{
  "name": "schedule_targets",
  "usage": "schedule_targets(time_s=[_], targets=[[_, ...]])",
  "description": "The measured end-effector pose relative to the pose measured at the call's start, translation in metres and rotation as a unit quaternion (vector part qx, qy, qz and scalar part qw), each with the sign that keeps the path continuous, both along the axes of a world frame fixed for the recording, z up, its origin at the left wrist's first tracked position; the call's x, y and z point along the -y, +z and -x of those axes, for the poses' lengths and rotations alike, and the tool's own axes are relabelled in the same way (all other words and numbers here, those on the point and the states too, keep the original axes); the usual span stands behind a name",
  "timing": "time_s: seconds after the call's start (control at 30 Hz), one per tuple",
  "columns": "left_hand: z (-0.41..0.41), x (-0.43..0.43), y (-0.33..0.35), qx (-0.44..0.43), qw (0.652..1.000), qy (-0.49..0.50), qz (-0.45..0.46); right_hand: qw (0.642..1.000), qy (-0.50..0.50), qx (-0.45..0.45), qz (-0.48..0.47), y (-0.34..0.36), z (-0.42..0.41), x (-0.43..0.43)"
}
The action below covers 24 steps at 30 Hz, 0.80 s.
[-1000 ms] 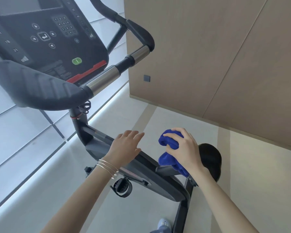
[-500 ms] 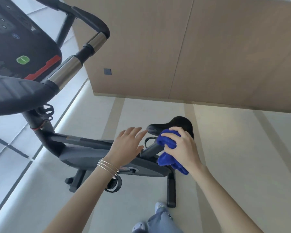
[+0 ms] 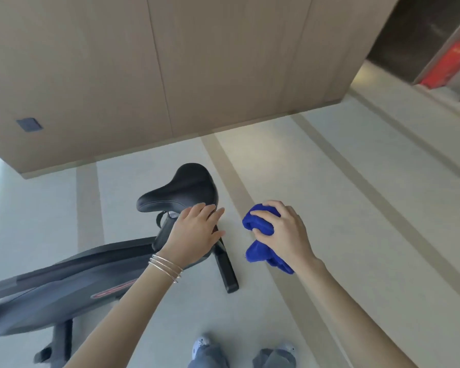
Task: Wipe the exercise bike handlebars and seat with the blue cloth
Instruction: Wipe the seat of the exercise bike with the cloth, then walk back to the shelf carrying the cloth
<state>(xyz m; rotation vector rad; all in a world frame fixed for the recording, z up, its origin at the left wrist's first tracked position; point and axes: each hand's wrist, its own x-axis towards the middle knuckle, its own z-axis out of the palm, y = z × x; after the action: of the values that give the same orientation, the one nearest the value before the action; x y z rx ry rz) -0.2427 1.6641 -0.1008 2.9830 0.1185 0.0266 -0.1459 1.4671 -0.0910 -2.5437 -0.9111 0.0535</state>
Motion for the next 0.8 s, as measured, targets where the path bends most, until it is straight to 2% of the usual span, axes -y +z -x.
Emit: schedule_targets(time_s=[0.23, 0.37, 0.47, 0.57, 0.63, 0.7, 0.8], targets=[[-0.059, 0.075, -0.014, -0.029, 0.996, -0.08, 0.011, 0.996, -0.062, 0.032, 0.048, -0.008, -0.02, 0.087], [-0.086, 0.125, -0.015, -0.039, 0.992, -0.119, 0.015, 0.993, -0.113, -0.001, 0.031, -0.013, -0.032, 0.141], [-0.105, 0.164, -0.013, -0.045, 0.989, -0.143, 0.023, 0.984, -0.164, -0.052, -0.051, -0.019, -0.042, 0.185], [-0.125, 0.203, -0.017, -0.047, 0.985, -0.164, 0.02, 0.954, -0.225, -0.127, -0.153, -0.022, -0.051, 0.231], [-0.139, 0.23, -0.021, -0.059, 0.981, -0.182, 0.014, 0.943, -0.249, -0.14, -0.171, -0.024, -0.055, 0.262], [-0.155, 0.259, -0.024, -0.061, 0.978, -0.201, 0.016, 0.947, -0.258, -0.117, -0.152, -0.024, -0.06, 0.293], [-0.178, 0.306, -0.028, -0.063, 0.969, -0.239, -0.003, 0.958, -0.273, -0.046, -0.077, -0.02, -0.067, 0.337]])
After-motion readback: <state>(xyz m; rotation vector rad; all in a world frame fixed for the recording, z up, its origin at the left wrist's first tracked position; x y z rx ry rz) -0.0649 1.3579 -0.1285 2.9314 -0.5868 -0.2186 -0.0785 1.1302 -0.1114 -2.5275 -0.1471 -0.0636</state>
